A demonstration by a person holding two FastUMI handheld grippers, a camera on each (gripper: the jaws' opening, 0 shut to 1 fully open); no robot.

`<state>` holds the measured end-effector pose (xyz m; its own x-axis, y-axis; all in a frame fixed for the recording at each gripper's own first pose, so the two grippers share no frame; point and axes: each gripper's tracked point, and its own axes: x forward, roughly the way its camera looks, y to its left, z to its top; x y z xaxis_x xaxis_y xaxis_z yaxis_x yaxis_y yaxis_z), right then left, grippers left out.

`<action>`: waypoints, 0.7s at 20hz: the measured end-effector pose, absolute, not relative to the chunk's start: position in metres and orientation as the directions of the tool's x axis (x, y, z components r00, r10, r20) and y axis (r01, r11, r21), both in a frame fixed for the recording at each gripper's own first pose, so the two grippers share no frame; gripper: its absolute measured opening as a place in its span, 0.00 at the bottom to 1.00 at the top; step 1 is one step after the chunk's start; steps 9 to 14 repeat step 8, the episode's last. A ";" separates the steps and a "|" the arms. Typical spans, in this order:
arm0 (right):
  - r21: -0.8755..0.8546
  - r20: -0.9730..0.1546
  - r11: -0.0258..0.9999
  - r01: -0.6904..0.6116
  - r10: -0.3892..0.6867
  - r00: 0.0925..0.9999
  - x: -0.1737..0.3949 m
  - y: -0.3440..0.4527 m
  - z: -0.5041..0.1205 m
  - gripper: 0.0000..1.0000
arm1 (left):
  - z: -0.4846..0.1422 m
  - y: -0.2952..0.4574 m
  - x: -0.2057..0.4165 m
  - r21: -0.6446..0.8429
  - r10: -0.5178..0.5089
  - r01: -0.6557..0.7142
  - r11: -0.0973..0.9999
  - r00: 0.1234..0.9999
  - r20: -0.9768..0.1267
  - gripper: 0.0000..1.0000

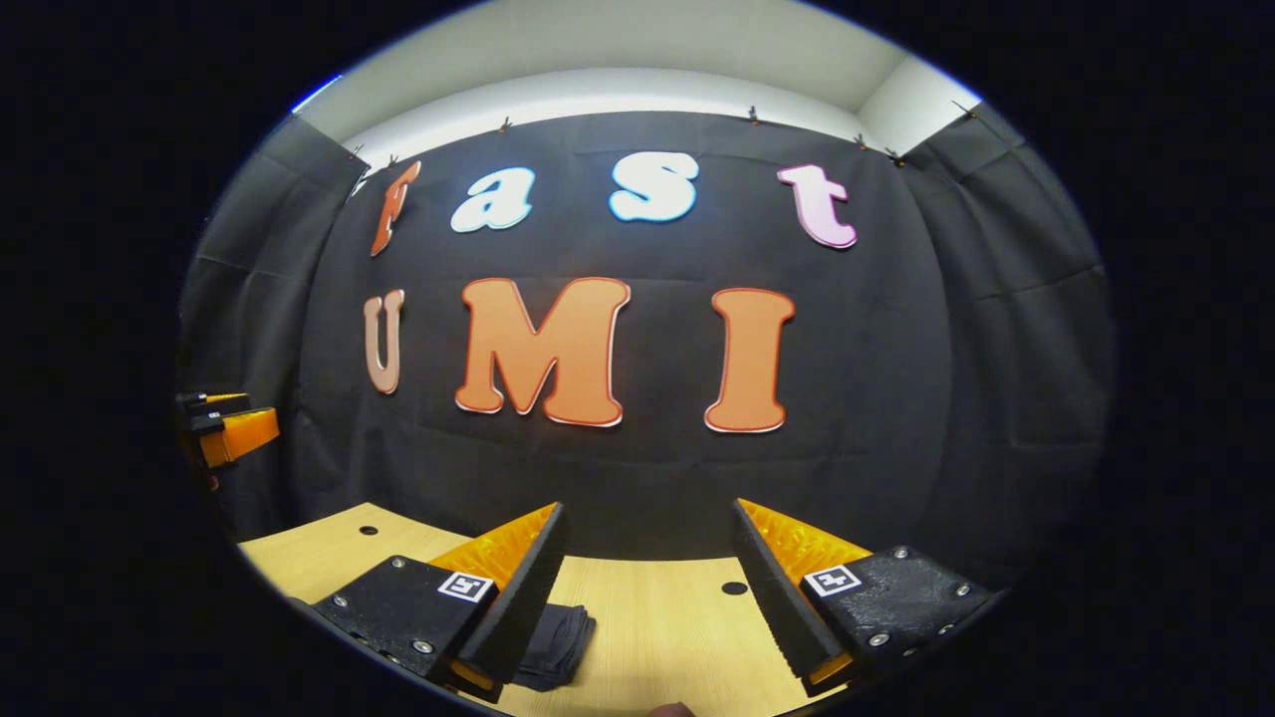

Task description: Grasp the waist and the cuffs of the jeans and fold them to make the two legs overlap; first hold the waist and fold one-third of the jeans toward the cuffs, then hold the cuffs and fold the remaining one-third in the same direction to finish folding.

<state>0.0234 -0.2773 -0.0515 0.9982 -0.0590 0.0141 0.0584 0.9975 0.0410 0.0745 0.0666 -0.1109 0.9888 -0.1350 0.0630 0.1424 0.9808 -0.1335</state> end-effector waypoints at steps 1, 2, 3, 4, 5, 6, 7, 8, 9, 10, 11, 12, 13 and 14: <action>0.053 0.027 0.997 0.064 -0.065 0.997 0.020 -0.278 -0.047 0.98 | -0.111 0.066 0.073 -0.129 -0.135 0.143 0.981 0.988 0.069 0.96; 0.056 0.041 0.996 0.071 -0.073 0.996 0.019 -0.279 -0.043 0.97 | -0.108 0.063 0.071 -0.127 -0.135 0.145 0.981 0.988 0.078 0.98; 0.049 0.055 0.996 0.071 -0.074 0.996 0.018 -0.278 -0.041 0.97 | -0.102 0.061 0.068 -0.129 -0.133 0.145 0.981 0.987 0.092 0.98; 0.039 0.060 0.997 0.072 -0.074 0.995 0.017 -0.276 -0.040 0.98 | -0.099 0.059 0.066 -0.132 -0.131 0.144 0.981 0.986 0.100 0.98; 0.033 0.063 0.997 0.063 -0.065 0.996 0.017 -0.271 -0.041 0.98 | -0.099 0.058 0.064 -0.128 -0.131 0.144 0.981 0.986 0.103 0.98; 0.028 0.056 0.998 0.056 -0.058 0.997 0.015 -0.266 -0.042 0.98 | -0.101 0.059 0.065 -0.126 -0.132 0.145 0.981 0.986 0.101 0.96; 0.030 0.056 0.998 0.049 -0.051 0.997 0.013 -0.262 -0.043 0.90 | -0.102 0.060 0.065 -0.127 -0.130 0.142 0.982 0.986 0.101 0.97; 0.031 0.052 0.999 0.041 -0.043 0.998 0.013 -0.257 -0.044 0.90 | -0.102 0.061 0.065 -0.133 -0.125 0.138 0.981 0.987 0.103 0.98; 0.031 0.052 0.999 0.041 -0.043 0.998 0.013 -0.257 -0.044 0.90 | -0.102 0.061 0.065 -0.133 -0.125 0.138 0.981 0.987 0.103 0.98; 0.031 0.052 0.999 0.041 -0.043 0.998 0.013 -0.257 -0.044 0.90 | -0.102 0.061 0.065 -0.133 -0.125 0.138 0.981 0.987 0.103 0.98; 0.031 0.052 0.999 0.041 -0.043 0.998 0.013 -0.257 -0.044 0.90 | -0.102 0.061 0.065 -0.133 -0.125 0.138 0.981 0.987 0.103 0.98; 0.031 0.052 0.999 0.041 -0.043 0.998 0.013 -0.257 -0.044 0.90 | -0.102 0.061 0.065 -0.133 -0.125 0.138 0.981 0.987 0.103 0.98; 0.031 0.052 0.999 0.041 -0.043 0.998 0.013 -0.257 -0.044 0.90 | -0.102 0.061 0.065 -0.133 -0.125 0.138 0.981 0.987 0.103 0.98; 0.031 0.052 0.999 0.041 -0.043 0.998 0.013 -0.257 -0.044 0.90 | -0.102 0.061 0.065 -0.133 -0.125 0.138 0.981 0.987 0.103 0.98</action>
